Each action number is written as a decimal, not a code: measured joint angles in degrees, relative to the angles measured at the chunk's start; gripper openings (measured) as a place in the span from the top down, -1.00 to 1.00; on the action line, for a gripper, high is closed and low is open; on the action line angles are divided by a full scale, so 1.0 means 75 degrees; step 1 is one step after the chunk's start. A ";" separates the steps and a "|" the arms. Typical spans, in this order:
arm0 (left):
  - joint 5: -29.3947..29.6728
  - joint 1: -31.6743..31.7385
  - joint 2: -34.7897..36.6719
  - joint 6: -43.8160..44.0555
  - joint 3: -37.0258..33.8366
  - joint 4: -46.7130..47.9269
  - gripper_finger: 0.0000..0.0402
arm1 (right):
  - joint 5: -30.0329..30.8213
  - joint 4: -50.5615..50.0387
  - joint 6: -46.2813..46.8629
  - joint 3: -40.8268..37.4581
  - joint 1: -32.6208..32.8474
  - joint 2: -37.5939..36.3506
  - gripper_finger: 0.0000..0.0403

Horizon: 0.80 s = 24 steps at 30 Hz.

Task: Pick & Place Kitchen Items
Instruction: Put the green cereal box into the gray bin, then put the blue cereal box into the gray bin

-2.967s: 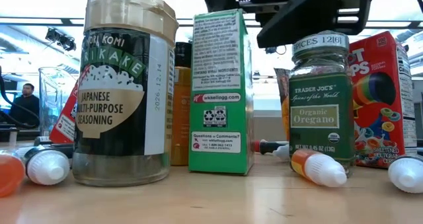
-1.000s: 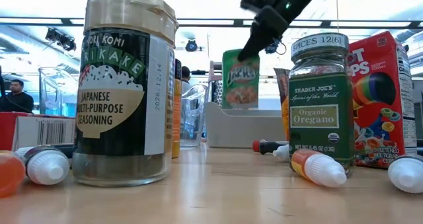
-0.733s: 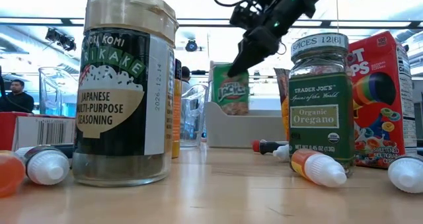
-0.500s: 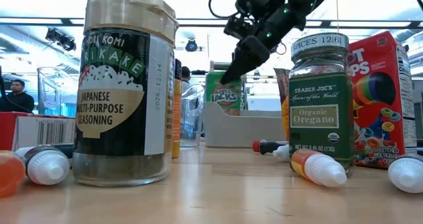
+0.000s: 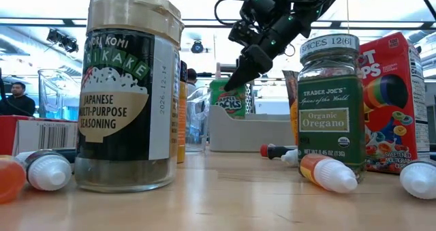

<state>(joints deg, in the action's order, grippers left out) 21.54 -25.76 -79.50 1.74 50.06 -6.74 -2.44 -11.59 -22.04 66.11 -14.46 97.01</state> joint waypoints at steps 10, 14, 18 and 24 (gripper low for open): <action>-0.0023 0.0001 0.0000 0.0006 0.0000 -0.0003 -0.12 | -0.0003 -0.0012 -0.0144 0.0000 0.0003 -0.0005 -0.09; -0.0023 0.0001 0.0000 0.0020 0.0000 -0.0003 -0.12 | 0.0001 -0.0019 -0.0133 0.0000 0.0016 -0.0111 -0.13; -0.0023 0.0002 0.0000 0.0017 0.0000 -0.0001 -0.12 | 0.0006 -0.0001 -0.0131 0.0000 0.0122 -0.0430 -0.14; 0.0062 0.0000 0.0000 -0.0002 0.0000 -0.0005 -0.12 | 0.0002 -0.0001 -0.0131 0.0000 0.0471 -0.1109 -0.11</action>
<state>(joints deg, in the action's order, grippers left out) 22.00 -25.76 -79.50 1.72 50.06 -6.78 -2.42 -11.60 -23.03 66.11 -10.93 88.69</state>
